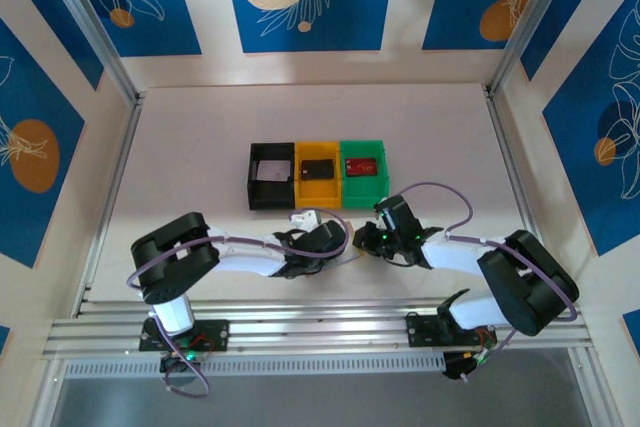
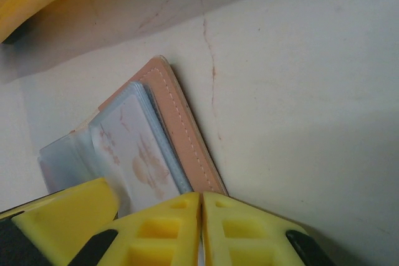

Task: Take the credit cards out of the card holder

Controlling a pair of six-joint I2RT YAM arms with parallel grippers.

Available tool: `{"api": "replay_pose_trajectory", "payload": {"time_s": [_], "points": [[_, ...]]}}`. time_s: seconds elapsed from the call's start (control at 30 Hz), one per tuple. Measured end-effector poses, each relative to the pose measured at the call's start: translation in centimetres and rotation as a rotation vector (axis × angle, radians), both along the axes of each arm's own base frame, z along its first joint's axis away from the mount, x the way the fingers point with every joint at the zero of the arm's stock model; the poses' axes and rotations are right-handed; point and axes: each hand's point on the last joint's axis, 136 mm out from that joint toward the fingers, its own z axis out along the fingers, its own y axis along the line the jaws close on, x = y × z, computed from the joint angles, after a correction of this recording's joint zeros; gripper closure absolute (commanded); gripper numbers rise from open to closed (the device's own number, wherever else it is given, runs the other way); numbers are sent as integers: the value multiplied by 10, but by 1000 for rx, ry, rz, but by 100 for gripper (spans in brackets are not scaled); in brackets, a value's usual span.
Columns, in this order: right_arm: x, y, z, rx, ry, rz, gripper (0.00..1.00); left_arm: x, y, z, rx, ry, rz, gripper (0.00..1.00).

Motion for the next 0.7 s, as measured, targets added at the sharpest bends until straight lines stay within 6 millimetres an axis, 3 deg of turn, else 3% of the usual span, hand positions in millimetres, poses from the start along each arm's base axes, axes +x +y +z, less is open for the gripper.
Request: {"api": "replay_pose_trajectory", "payload": {"time_s": [0.6,0.7], "points": [[-9,8,1,8,38,42,89,2,8,0,45,-22,1,81],[-11,8,1,7,45,46,89,2,9,-1,55,-26,-2,85]]}}
